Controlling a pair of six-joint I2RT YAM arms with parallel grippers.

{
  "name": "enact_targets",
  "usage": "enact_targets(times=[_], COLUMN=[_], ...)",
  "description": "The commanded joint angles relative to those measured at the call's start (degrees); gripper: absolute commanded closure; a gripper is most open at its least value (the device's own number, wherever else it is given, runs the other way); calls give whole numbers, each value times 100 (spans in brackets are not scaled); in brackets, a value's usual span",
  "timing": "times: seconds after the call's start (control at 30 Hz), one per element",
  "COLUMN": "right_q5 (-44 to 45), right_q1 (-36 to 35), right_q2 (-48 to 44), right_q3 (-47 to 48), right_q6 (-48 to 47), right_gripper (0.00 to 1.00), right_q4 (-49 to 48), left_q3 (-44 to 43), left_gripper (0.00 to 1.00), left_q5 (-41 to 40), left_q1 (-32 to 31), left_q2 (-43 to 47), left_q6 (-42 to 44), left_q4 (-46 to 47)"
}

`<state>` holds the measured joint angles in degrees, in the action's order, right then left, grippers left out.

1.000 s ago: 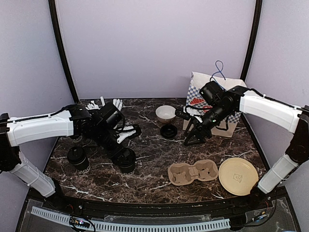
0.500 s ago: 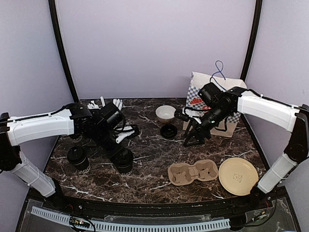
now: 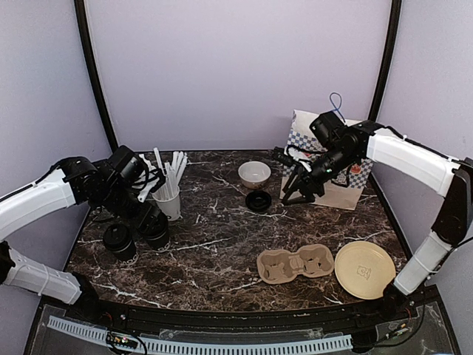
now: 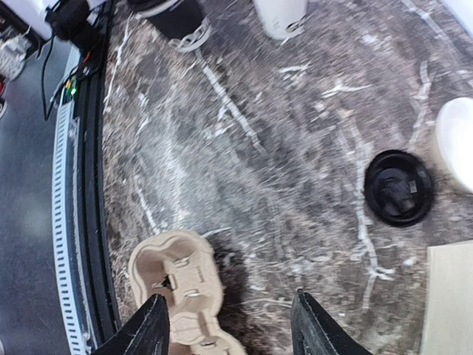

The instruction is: Pack the takeout coffee

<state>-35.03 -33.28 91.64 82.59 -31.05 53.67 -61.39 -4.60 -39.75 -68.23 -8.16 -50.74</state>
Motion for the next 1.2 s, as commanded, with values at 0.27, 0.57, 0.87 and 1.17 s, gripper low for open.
enact_targets(times=[0.27, 0.57, 0.87, 1.17], right_q5=[609, 639, 141, 938], right_q1=[1604, 2400, 2412, 2788], right_q2=[-785, -770, -893, -534], right_q3=[759, 1536, 2087, 2683], right_q6=[847, 569, 548, 61], right_gripper=[44, 41, 40, 34], right_q4=[-901, -509, -19, 541], left_q3=[284, 267, -352, -908], left_gripper=[31, 12, 1, 1], left_q5=[-164, -165, -123, 860], left_q1=[531, 539, 538, 538], left_q2=[-167, -510, -161, 515], left_q6=[-795, -936, -1167, -465], left_q4=[74, -39, -409, 640])
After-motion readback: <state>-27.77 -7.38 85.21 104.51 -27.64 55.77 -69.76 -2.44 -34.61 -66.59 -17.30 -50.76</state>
